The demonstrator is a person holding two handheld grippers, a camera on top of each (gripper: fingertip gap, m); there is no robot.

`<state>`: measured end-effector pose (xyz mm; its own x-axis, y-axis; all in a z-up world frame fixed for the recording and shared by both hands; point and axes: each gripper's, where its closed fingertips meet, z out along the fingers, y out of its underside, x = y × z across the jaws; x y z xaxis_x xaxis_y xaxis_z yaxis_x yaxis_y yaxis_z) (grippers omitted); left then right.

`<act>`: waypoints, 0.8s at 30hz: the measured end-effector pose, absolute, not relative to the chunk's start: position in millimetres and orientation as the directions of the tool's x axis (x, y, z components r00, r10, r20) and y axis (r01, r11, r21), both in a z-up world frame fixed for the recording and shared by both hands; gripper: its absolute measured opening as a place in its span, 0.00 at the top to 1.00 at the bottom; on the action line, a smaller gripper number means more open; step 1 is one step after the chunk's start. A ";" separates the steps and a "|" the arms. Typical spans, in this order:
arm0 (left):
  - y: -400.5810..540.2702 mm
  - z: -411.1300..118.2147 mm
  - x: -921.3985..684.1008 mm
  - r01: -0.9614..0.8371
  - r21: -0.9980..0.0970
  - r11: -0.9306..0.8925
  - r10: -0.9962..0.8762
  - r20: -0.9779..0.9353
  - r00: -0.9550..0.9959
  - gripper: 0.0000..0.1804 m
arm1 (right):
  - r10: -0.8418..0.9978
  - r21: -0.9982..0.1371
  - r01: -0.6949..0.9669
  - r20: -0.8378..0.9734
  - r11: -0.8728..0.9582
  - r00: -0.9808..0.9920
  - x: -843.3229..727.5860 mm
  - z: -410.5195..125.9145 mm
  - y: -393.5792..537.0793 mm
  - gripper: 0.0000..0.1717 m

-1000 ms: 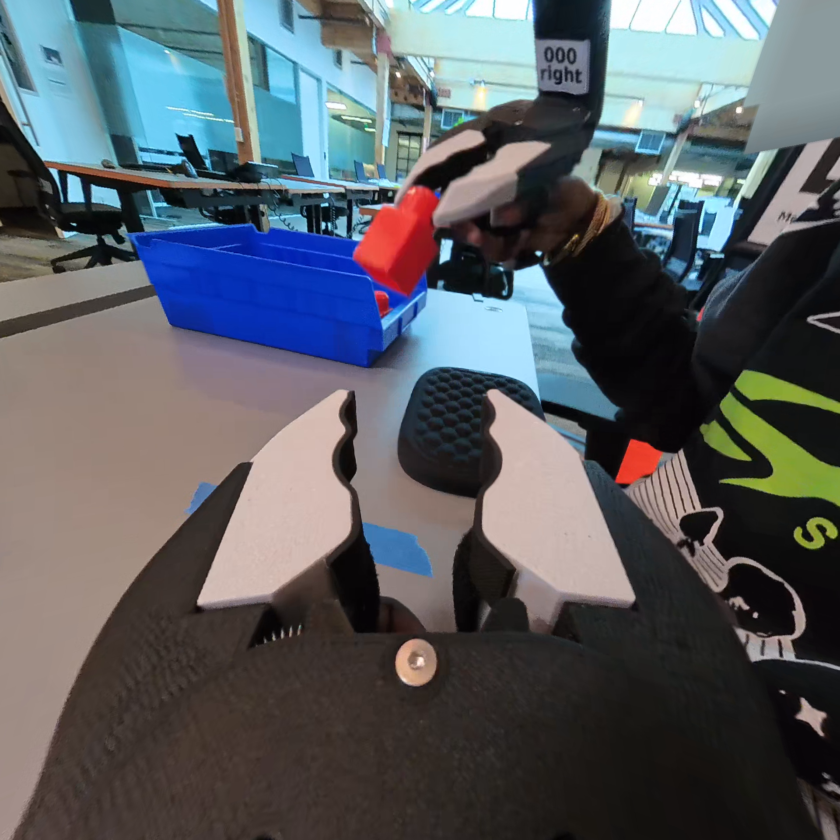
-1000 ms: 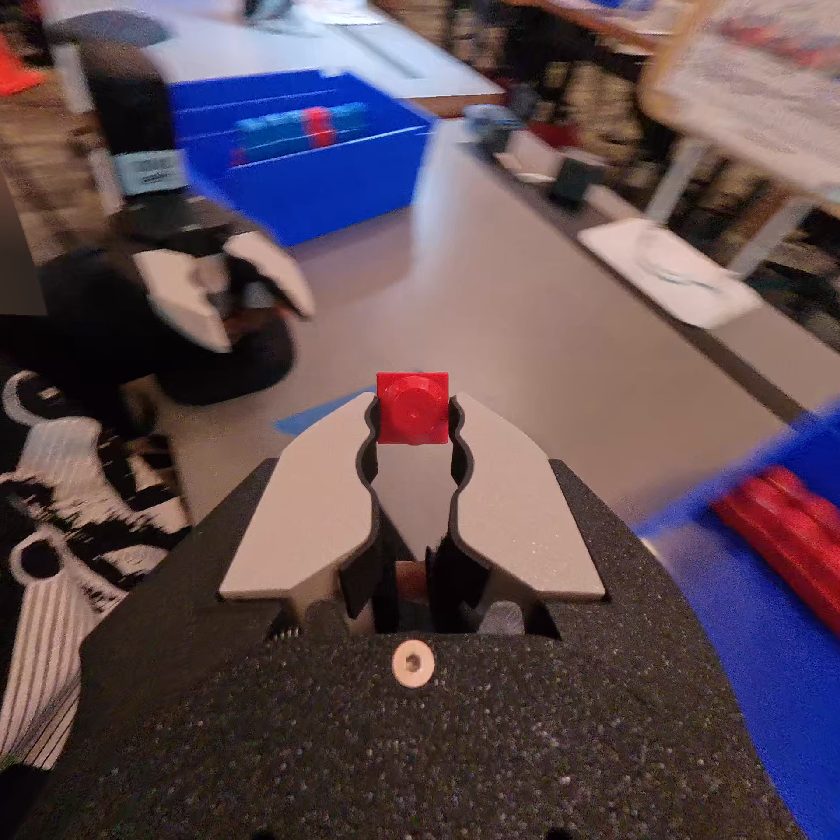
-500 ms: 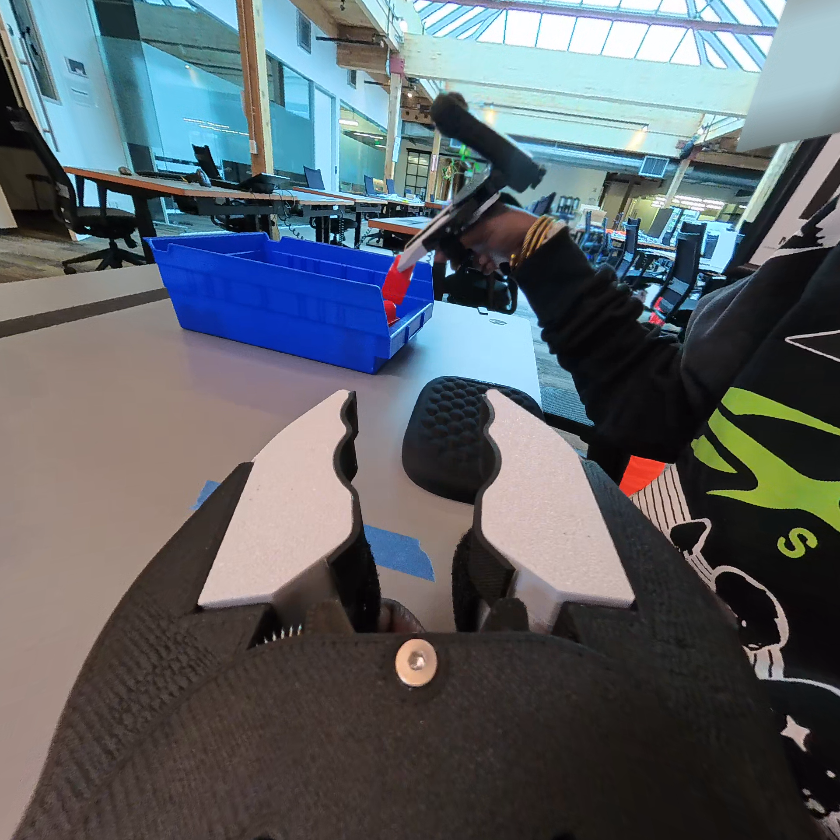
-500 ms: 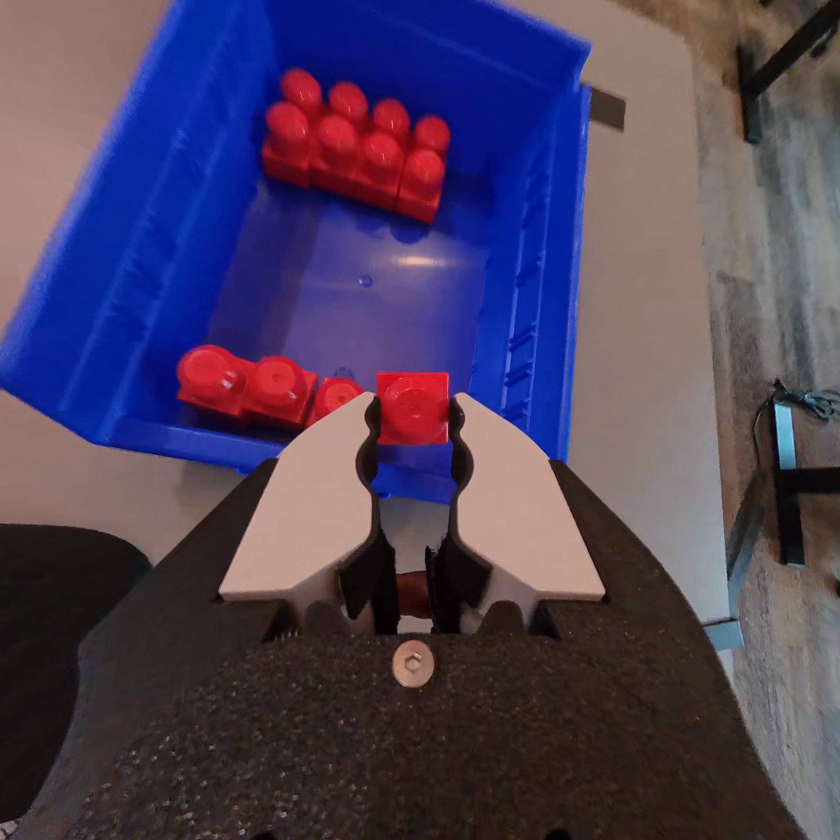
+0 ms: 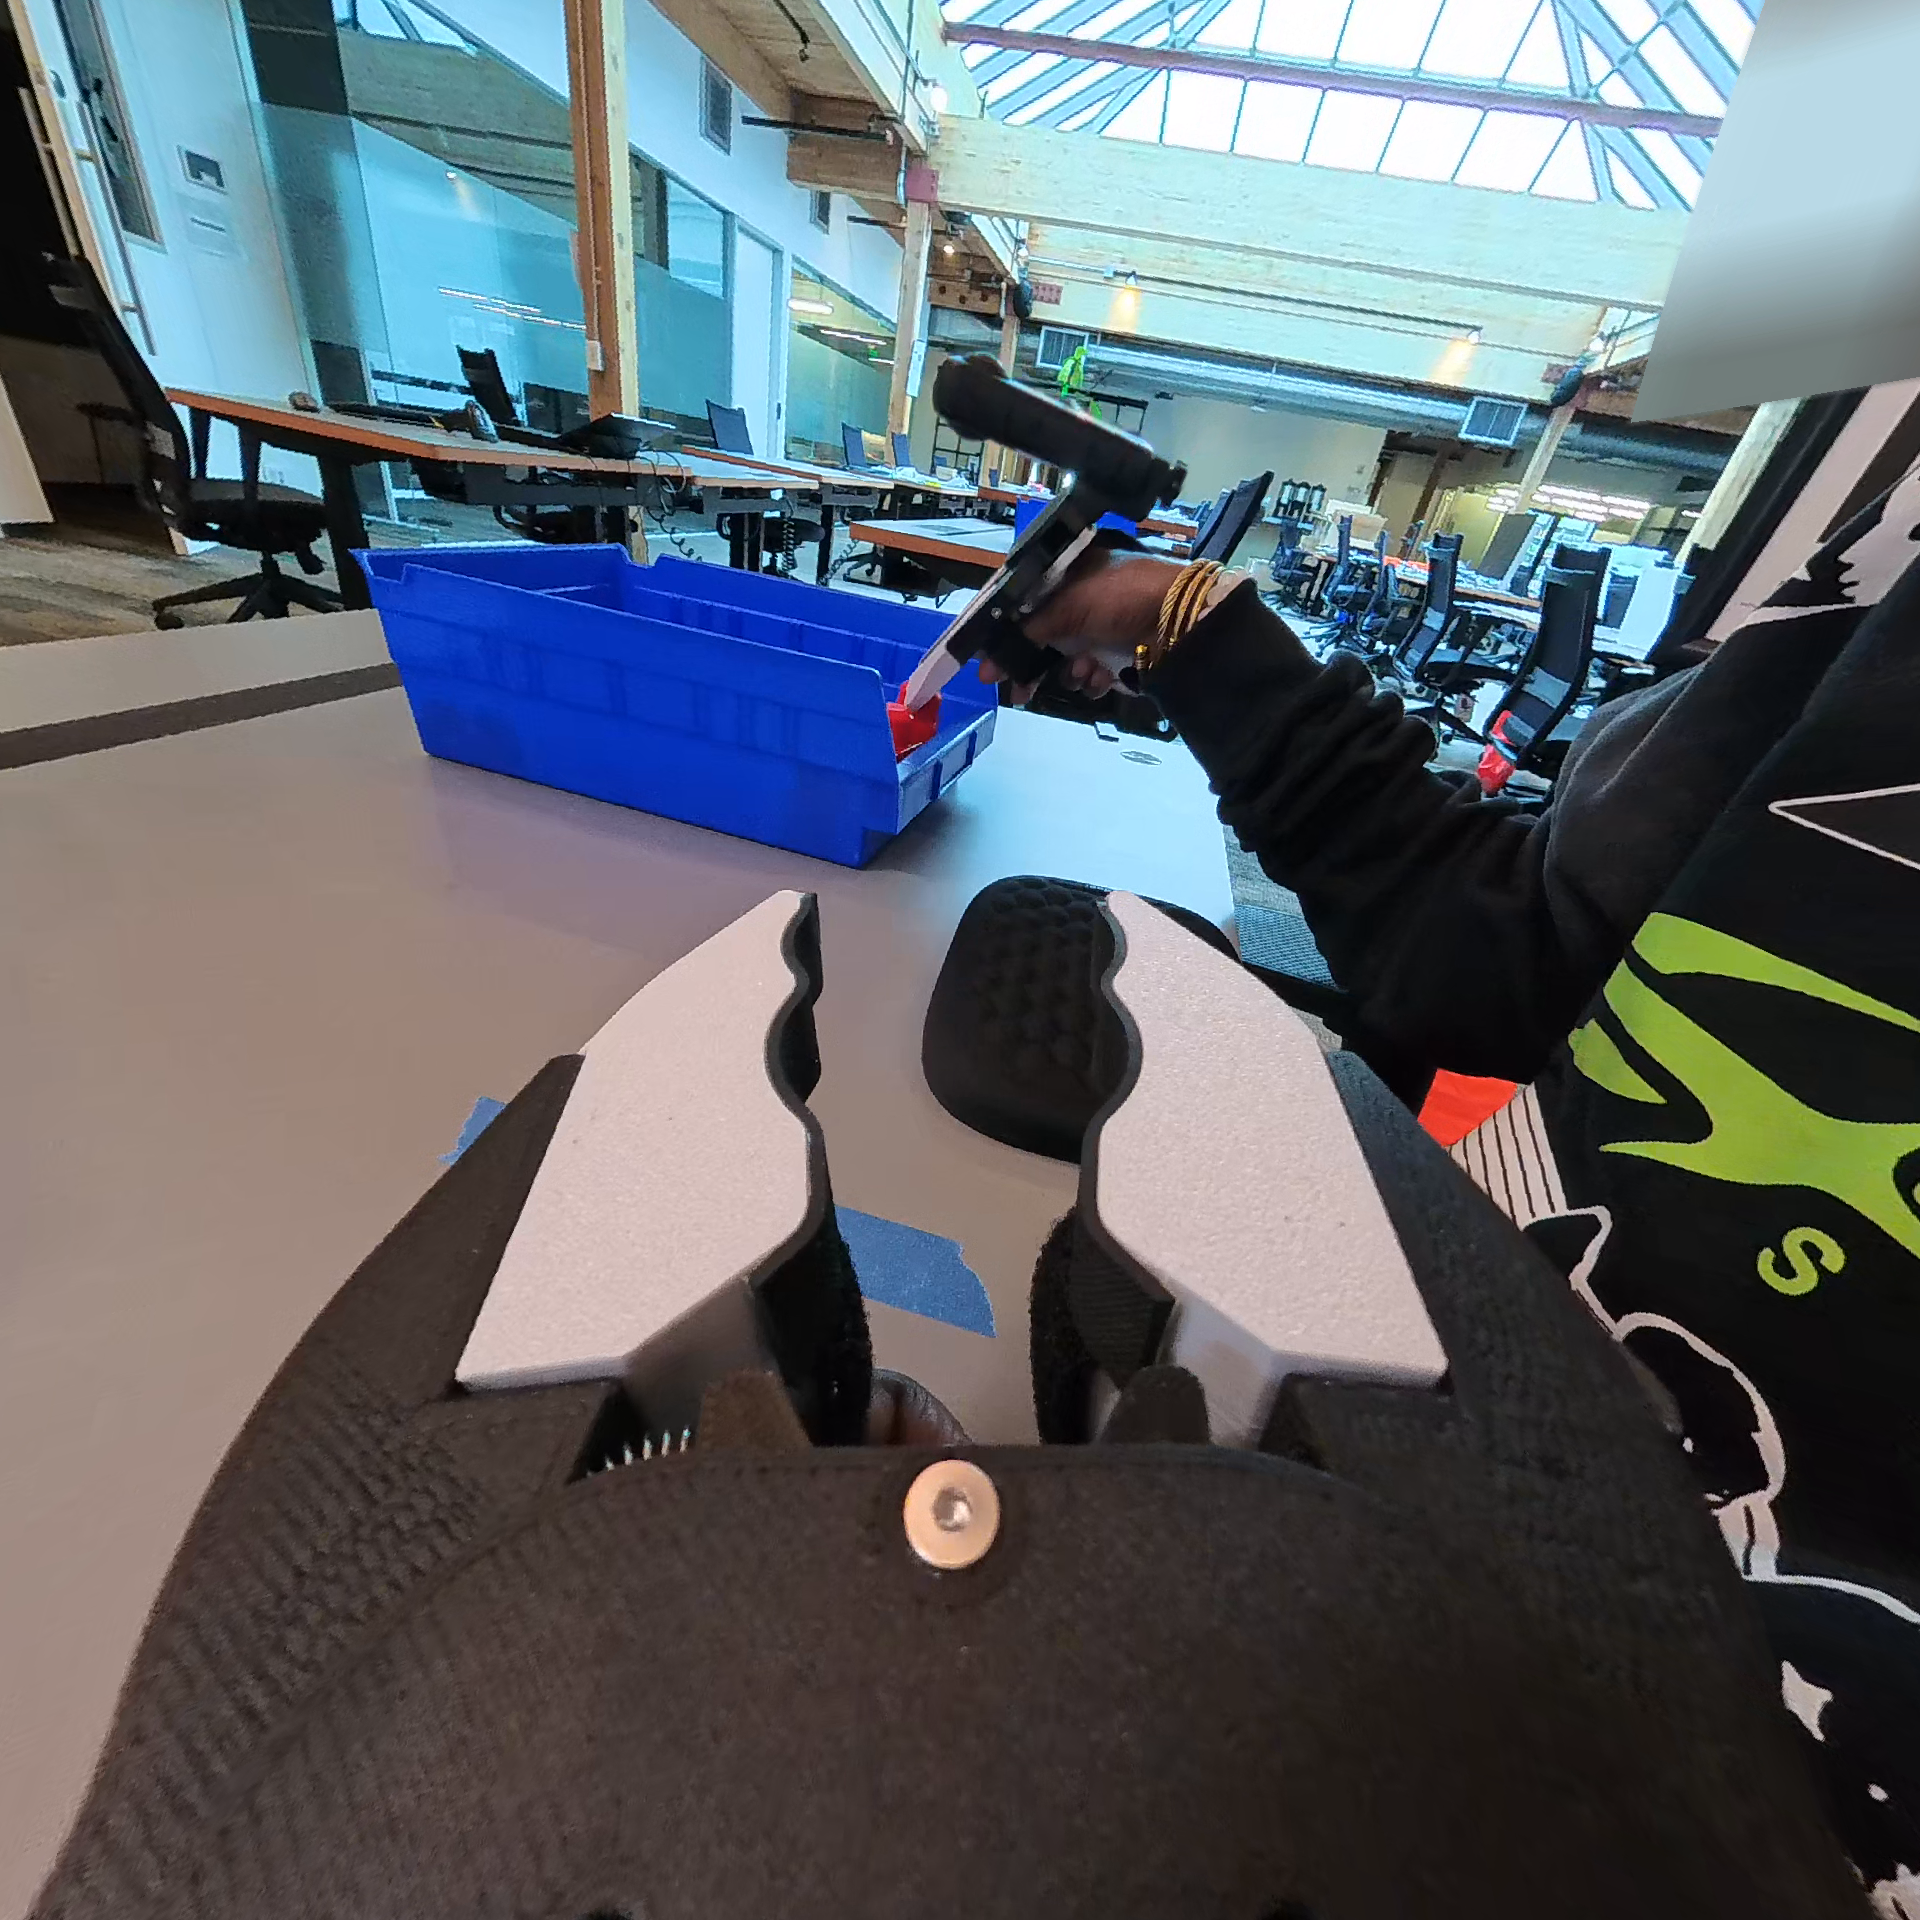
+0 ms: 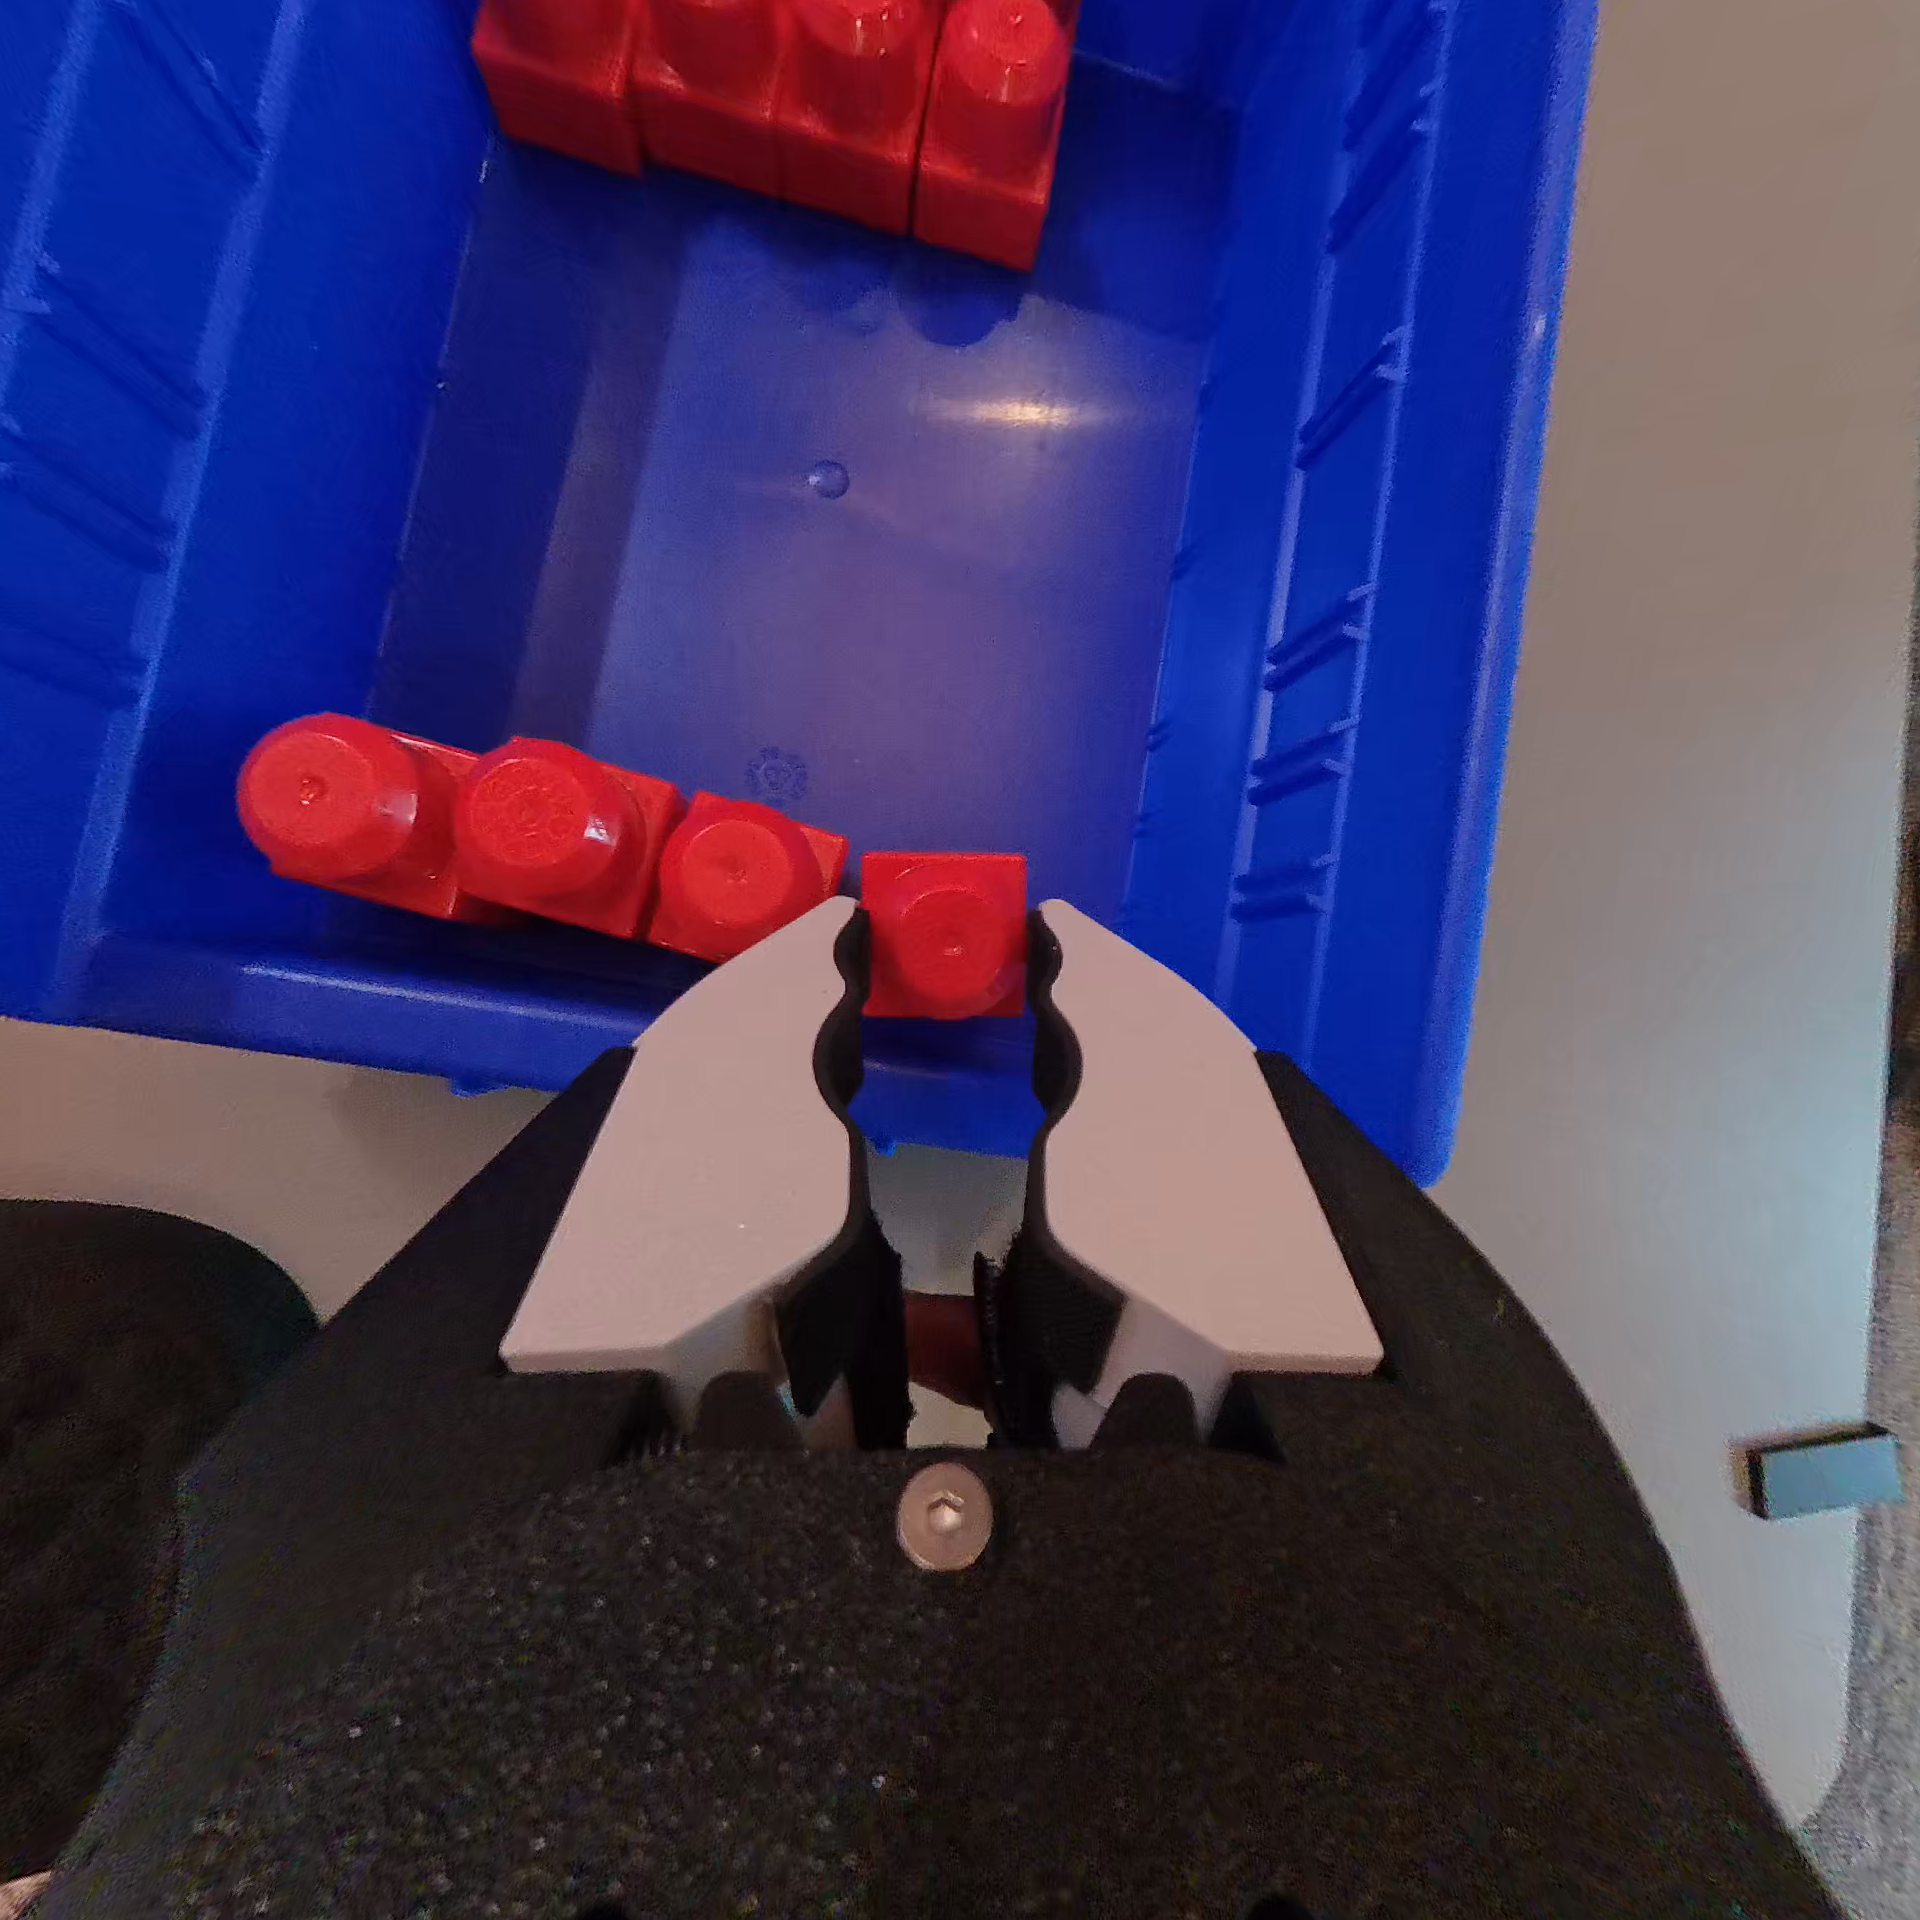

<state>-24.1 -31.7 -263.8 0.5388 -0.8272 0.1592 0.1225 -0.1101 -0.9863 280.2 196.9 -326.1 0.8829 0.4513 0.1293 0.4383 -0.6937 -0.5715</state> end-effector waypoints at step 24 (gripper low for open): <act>-31.2 -262.3 -26.0 0.139 -0.984 -0.109 -0.825 0.167 0.540 0.73 | 0.456 -0.563 0.467 0.172 -0.682 0.873 303.1 -346.8 211.0 0.98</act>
<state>-26.0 -31.2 -262.3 0.5399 -0.8249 0.1675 0.1387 -0.1091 -0.9843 303.1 211.0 -346.8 0.8730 0.4565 0.1718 0.4673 -0.6817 -0.5630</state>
